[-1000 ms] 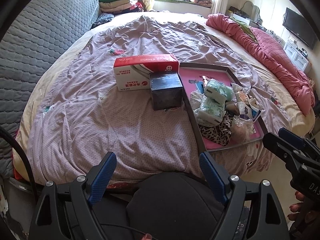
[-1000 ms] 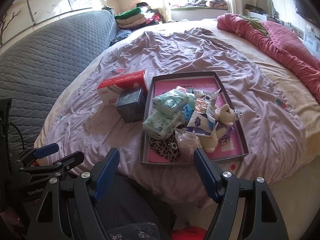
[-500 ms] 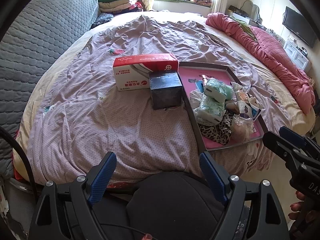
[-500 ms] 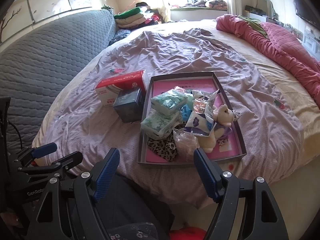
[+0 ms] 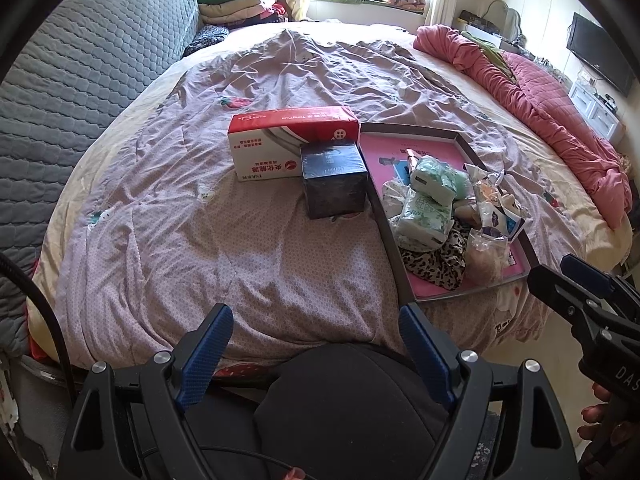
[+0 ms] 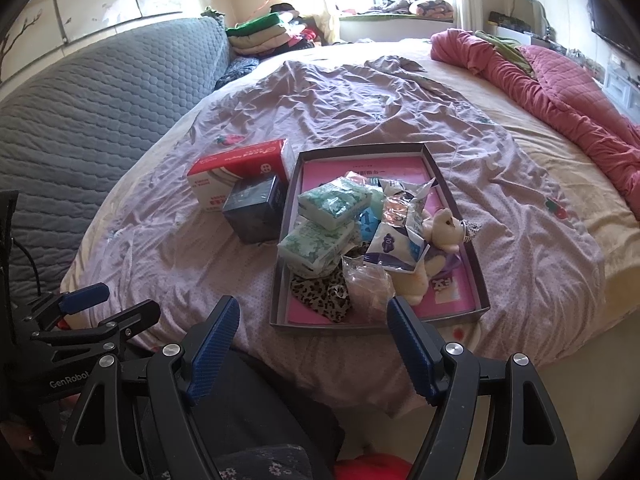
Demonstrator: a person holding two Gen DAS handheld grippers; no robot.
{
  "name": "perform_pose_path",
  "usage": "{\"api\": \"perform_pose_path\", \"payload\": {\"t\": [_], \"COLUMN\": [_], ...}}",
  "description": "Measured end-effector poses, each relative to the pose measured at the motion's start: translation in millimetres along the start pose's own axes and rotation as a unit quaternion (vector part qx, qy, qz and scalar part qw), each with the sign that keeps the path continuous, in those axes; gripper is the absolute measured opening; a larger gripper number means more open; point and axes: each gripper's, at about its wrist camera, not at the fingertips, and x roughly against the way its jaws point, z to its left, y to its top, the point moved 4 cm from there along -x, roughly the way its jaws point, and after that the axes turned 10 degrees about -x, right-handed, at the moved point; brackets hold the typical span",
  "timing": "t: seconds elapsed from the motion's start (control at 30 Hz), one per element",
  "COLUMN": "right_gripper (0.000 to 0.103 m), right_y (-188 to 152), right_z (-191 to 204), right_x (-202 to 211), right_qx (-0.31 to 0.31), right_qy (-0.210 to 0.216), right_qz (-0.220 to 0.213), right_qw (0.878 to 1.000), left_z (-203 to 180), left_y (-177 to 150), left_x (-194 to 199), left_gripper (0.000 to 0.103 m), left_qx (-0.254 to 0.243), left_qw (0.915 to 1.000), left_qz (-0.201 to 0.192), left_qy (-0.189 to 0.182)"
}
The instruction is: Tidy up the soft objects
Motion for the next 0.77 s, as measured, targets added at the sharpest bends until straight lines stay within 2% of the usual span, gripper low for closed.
{"api": "perform_pose_path", "payload": {"t": [0.77], "right_gripper": [0.077], "right_y": [-1.8], "right_z": [-2.4], "right_x": [-3.1], "right_qx": [-0.006], "right_qy": [0.003], "right_qz": [0.003], "right_qw": [1.0], "left_z": [5.2], "left_y": [-4.2], "left_x": [-12.2], "left_gripper": [0.084], "left_qx": [0.009], "left_qw": [0.9998], "left_qz": [0.016], "left_qy": [0.004]}}
